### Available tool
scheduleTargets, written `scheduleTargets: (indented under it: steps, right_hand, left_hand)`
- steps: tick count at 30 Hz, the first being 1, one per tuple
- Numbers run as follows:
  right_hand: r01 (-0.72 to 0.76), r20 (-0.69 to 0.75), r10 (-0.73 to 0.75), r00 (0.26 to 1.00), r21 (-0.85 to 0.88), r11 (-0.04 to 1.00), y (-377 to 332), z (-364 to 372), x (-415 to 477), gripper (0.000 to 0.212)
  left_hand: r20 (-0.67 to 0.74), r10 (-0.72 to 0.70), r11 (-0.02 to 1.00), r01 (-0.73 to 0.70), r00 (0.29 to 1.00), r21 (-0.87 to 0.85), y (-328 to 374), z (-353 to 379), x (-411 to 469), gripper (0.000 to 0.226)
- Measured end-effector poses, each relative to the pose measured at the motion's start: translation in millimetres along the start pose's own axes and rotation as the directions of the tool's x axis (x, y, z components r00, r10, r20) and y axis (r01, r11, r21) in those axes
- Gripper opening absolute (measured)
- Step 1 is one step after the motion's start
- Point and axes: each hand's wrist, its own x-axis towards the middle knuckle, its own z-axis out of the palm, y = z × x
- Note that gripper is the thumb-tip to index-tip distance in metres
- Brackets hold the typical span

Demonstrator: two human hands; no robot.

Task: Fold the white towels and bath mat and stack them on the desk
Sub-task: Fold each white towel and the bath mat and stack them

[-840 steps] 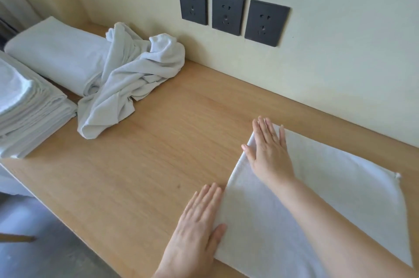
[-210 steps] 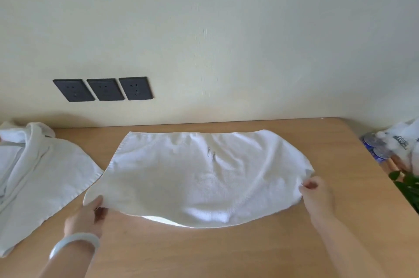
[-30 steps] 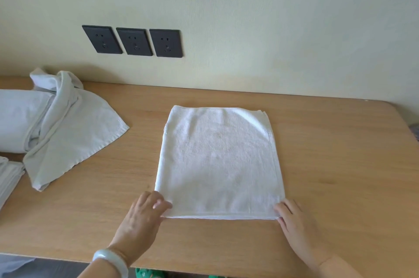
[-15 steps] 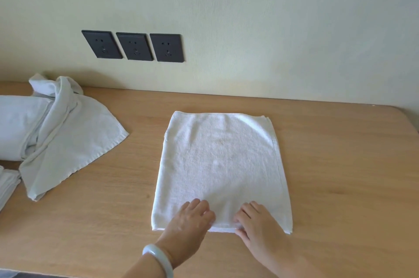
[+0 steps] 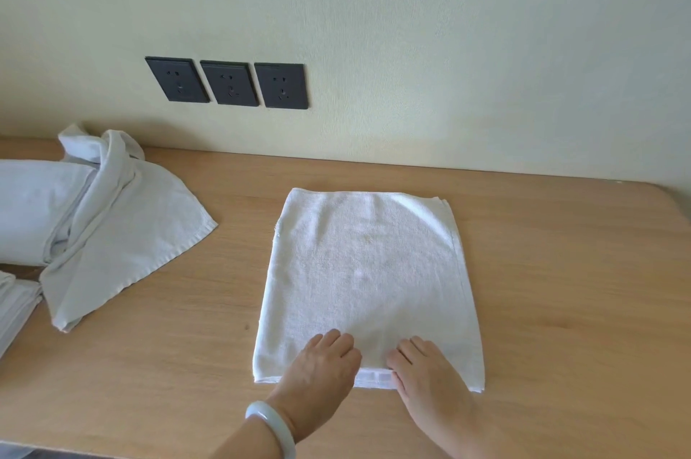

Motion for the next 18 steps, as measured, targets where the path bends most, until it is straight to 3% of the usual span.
scheduleTargets:
  steps: [5,8,10,12,15,18]
  right_hand:
    - [0.074,-0.136,-0.079,0.988,-0.044,0.996,-3,-14,0,0.02]
    - [0.128,-0.135,-0.134,0.982,-0.055,0.99,-5,2,-7,0.022]
    - [0.137,-0.137,-0.134,0.981,0.012,0.99,-5,13,-11,0.012]
    - [0.095,-0.151,-0.072,0.986,0.148,0.984,-4,10,-8,0.01]
    - [-0.087,-0.194,0.158,0.968,0.328,0.941,-2,-7,15,0.013]
    - [-0.281,-0.213,0.348,0.913,0.291,0.915,7,-7,54,0.041]
  left_hand:
    - [-0.143,0.041,0.998,-0.049,0.989,-0.048,0,-21,-2,0.015]
    - [-0.101,0.113,0.992,-0.117,0.989,-0.036,1,-11,-13,0.012]
    - [-0.069,0.102,0.994,-0.104,0.992,-0.037,0,0,-18,0.012]
    - [-0.126,0.025,0.993,-0.039,0.992,-0.114,-3,3,-17,0.019]
    - [-0.239,-0.179,0.96,0.116,0.954,-0.255,-16,-7,-3,0.018]
    - [-0.165,-0.469,0.878,0.439,0.867,-0.192,-36,-7,22,0.049]
